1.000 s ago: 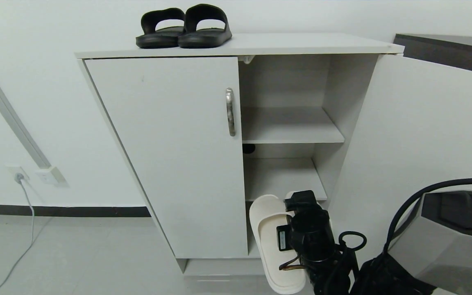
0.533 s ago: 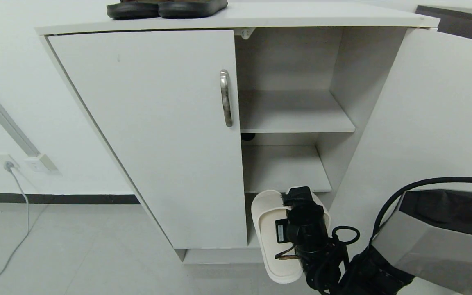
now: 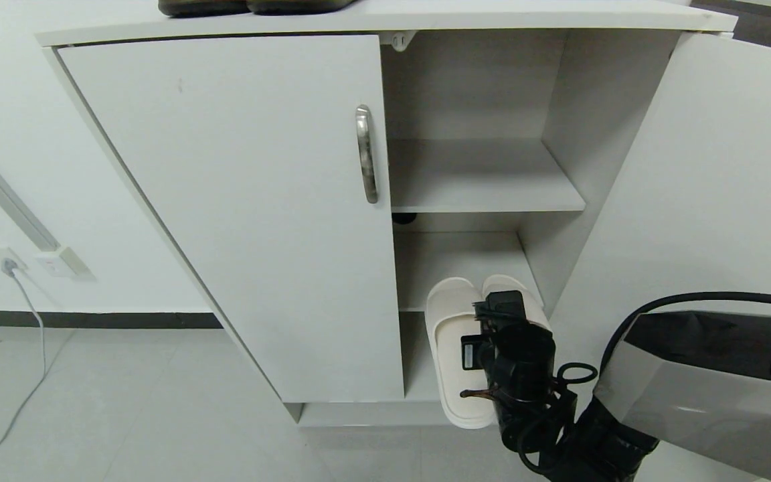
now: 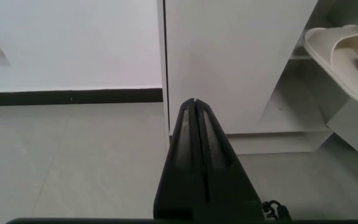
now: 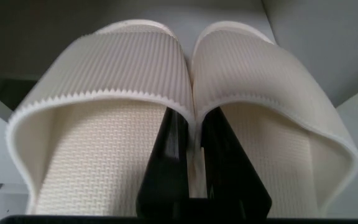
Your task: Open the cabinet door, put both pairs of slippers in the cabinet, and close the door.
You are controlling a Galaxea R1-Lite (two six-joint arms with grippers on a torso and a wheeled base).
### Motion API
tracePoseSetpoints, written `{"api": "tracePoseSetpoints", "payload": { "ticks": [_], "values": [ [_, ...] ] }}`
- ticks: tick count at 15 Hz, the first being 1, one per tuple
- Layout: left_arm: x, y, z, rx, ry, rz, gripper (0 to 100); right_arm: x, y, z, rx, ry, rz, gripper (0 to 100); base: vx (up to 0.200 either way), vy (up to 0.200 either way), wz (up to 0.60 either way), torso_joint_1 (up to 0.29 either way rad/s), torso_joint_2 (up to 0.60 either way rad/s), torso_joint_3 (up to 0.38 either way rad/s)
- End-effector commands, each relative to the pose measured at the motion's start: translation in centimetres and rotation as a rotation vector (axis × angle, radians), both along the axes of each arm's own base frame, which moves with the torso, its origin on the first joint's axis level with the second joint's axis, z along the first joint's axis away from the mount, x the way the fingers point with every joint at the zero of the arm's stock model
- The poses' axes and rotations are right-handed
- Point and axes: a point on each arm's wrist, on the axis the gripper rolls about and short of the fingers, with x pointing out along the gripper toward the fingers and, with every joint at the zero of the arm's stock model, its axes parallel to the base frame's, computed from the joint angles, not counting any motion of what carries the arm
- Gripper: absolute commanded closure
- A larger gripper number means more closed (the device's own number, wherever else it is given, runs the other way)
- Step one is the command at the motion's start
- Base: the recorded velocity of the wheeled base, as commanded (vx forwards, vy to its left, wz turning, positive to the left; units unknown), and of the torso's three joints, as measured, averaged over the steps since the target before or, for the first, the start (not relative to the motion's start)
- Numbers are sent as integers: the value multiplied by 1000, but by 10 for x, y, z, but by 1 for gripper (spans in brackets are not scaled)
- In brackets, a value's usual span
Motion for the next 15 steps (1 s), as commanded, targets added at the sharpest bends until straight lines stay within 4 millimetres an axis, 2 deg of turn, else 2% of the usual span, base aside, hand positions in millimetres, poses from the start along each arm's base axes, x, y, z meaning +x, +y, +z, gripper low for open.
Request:
{"api": "tracePoseSetpoints", "payload": {
  "ticks": [1,9,15],
  "values": [
    [0,0,0,0,3,0,100,1,-1,-6,-14,14,-3,100,0,0,0,0,0,0],
    [0,0,0,0,2,0,100,0,-2,-7,-14,17,-1,100,0,0,0,0,0,0],
    [0,0,0,0,2,0,100,1,-3,-7,-15,18,-4,100,200,0,0,1,3,-1]
  ]
}}
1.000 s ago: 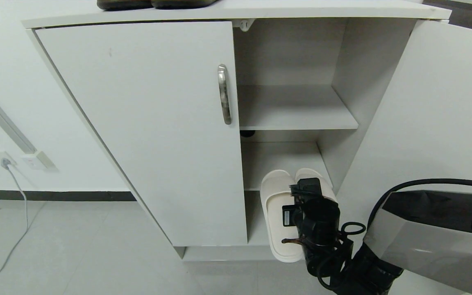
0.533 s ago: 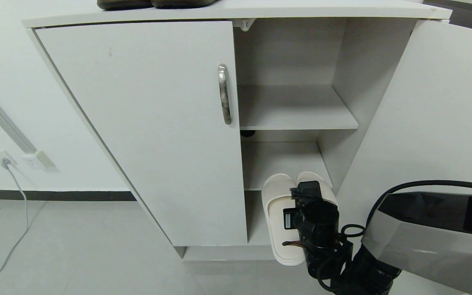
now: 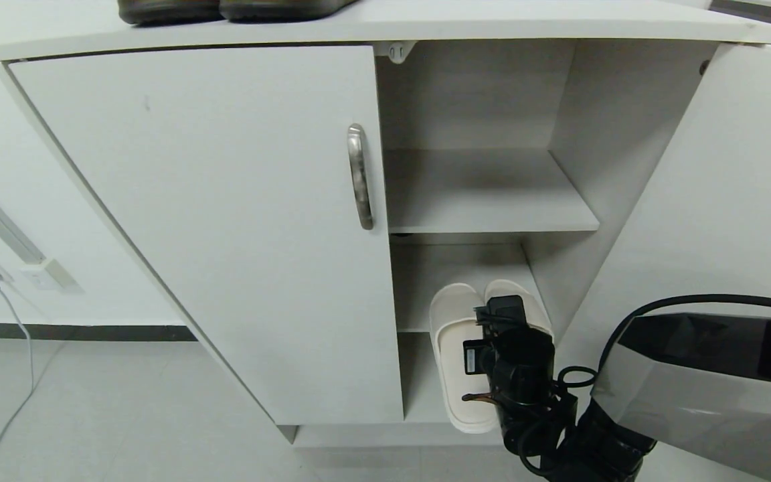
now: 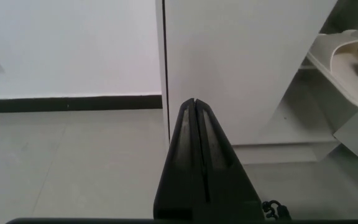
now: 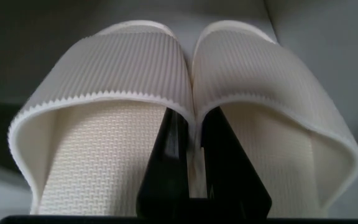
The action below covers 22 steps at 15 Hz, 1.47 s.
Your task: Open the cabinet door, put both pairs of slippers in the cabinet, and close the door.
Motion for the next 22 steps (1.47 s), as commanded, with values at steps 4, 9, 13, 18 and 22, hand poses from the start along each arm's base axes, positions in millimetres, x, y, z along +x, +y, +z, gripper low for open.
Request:
{"api": "tracePoseSetpoints", "payload": {
  "ticks": [4,9,13,18,22],
  "values": [
    [0,0,0,-2,2,2,100,6,0,-4,-2,4,-7,100,0,0,0,0,0,0],
    [0,0,0,-3,2,3,100,47,1,-3,18,-17,-33,100,0,0,0,0,0,0],
    [0,0,0,-3,2,3,100,79,6,13,41,-41,-42,100,0,0,0,0,0,0],
    [0,0,0,-3,2,3,100,105,12,21,37,-58,-64,100,0,0,0,0,0,0],
    [0,0,0,-3,2,3,100,114,16,16,9,-68,-48,100,0,0,0,0,0,0]
  ]
}}
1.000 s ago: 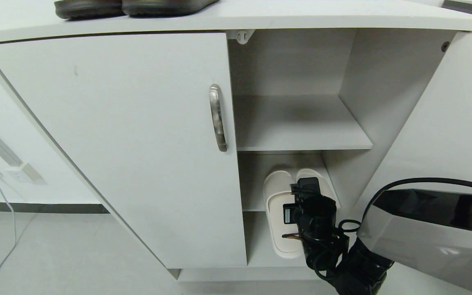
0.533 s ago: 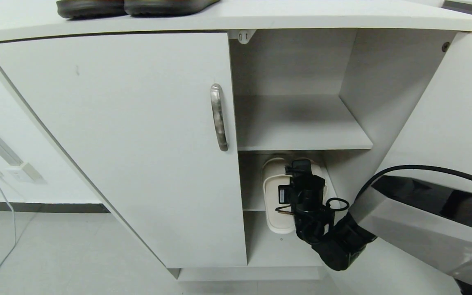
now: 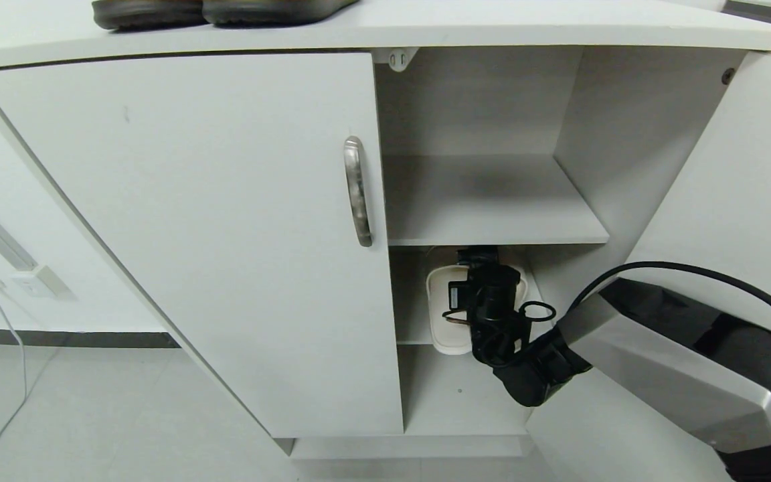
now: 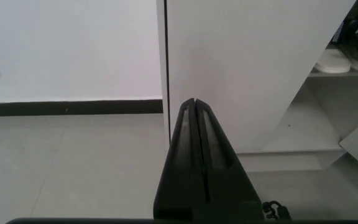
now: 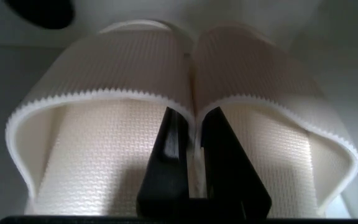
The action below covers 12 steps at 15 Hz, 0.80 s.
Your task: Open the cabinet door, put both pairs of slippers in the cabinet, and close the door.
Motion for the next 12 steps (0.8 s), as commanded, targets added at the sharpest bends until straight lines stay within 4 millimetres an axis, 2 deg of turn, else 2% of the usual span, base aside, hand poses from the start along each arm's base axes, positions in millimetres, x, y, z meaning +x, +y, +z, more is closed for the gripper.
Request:
{"api": "tracePoseSetpoints", "payload": {
  "ticks": [1,12],
  "values": [
    [0,0,0,0,2,2,100,3,1,-7,-12,6,13,100,0,0,0,0,0,0],
    [0,0,0,0,2,0,100,8,1,-11,-16,11,9,100,0,0,0,0,0,0]
  ]
}}
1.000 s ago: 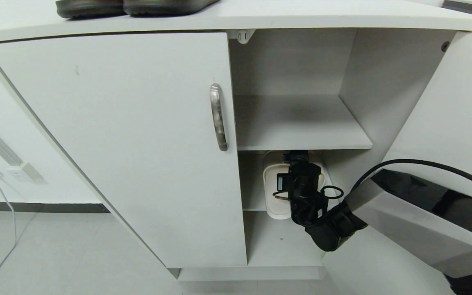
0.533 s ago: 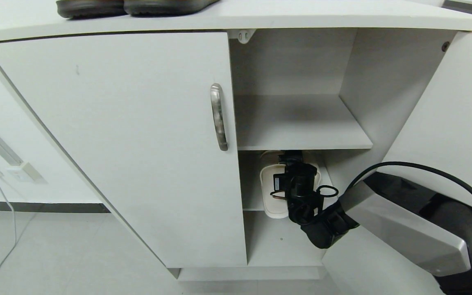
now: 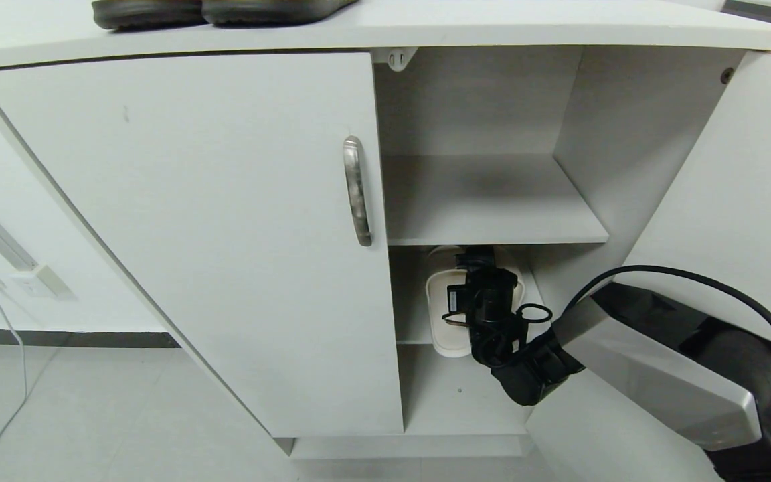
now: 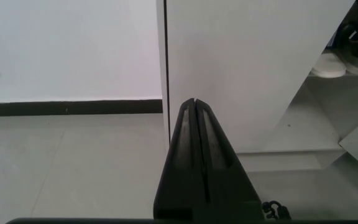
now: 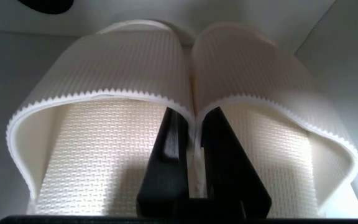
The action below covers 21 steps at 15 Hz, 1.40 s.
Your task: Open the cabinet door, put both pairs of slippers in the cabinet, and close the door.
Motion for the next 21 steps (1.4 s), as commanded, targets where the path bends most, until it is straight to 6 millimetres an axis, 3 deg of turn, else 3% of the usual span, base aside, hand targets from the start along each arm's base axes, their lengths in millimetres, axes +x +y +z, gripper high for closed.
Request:
{"api": "tracePoseSetpoints", "payload": {
  "ticks": [1,7,8,14,21],
  "values": [
    [0,0,0,0,0,0,100,0,0,-2,-2,3,0,100,0,0,0,0,0,0],
    [0,0,0,0,2,0,100,1,0,-2,0,1,-1,100,0,0,0,0,0,0],
    [0,0,0,0,2,0,100,1,0,-2,-1,1,-1,0,0,0,0,0,0,0],
    [0,0,0,0,0,0,100,-10,-3,-4,-17,27,2,0,0,0,0,0,0,0],
    [0,0,0,0,0,0,100,-65,-9,1,-3,16,63,0,0,0,0,0,0,0]
  ]
}}
